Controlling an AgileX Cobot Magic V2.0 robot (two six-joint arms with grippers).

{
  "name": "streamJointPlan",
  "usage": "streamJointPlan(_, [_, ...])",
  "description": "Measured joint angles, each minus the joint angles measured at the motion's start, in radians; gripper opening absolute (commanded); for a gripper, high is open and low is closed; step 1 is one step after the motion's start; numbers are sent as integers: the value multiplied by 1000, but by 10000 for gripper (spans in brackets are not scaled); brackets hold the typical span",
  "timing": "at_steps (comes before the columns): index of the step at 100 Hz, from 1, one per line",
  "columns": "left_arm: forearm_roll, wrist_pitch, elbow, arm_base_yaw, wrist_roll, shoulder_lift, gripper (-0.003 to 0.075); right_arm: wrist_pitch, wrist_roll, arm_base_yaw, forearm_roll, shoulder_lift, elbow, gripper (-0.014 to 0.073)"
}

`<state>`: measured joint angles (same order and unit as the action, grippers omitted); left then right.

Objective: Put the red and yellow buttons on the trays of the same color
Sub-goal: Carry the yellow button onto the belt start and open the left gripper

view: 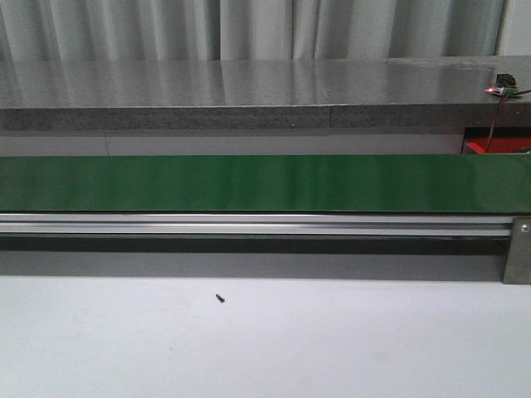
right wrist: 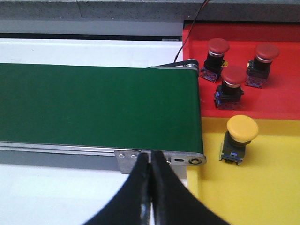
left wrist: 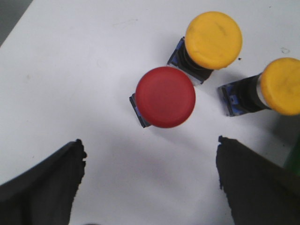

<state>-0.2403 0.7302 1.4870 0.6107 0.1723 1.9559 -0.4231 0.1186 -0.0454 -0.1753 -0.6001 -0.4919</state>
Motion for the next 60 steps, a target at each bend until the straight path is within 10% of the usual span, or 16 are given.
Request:
streamJointPlan(40, [-101, -123, 0, 0, 0, 86, 560, 0, 0, 0, -2, 0, 0, -123])
streamJointPlan(60, [-109, -169, 0, 0, 0, 91, 316, 0, 0, 0, -2, 0, 0, -123])
